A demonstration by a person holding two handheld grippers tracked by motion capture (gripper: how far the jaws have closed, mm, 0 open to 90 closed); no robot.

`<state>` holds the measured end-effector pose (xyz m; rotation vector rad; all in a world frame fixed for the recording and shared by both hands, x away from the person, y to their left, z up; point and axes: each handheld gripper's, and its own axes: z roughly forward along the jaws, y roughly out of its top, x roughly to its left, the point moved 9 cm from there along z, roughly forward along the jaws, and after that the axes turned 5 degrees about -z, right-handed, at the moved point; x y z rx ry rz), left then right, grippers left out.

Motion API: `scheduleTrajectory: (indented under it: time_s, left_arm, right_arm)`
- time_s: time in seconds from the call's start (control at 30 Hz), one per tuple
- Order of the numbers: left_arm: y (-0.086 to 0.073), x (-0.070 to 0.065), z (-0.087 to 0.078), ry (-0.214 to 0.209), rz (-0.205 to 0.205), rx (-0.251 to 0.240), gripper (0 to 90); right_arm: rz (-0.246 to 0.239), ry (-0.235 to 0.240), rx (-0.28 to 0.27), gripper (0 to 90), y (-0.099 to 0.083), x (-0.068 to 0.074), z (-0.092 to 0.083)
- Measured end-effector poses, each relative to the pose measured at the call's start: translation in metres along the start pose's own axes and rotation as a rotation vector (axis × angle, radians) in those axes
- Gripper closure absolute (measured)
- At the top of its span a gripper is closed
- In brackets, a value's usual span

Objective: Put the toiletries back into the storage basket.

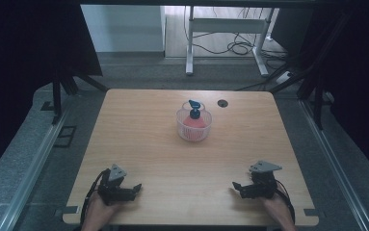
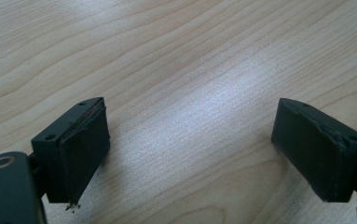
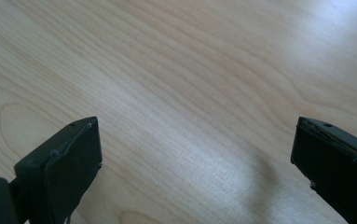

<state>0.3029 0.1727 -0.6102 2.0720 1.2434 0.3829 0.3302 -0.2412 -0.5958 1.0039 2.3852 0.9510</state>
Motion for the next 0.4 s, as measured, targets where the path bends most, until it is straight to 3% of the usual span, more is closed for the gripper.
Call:
scheduleTrajectory:
  time_s: [0.4]
  left_arm:
    - [0.0003, -0.0016, 0.0005, -0.005, 0.006, 0.001, 10.7]
  right_arm:
    - [0.006, 0.024, 0.019, 0.0, -0.0097, 0.0044, 0.0061]
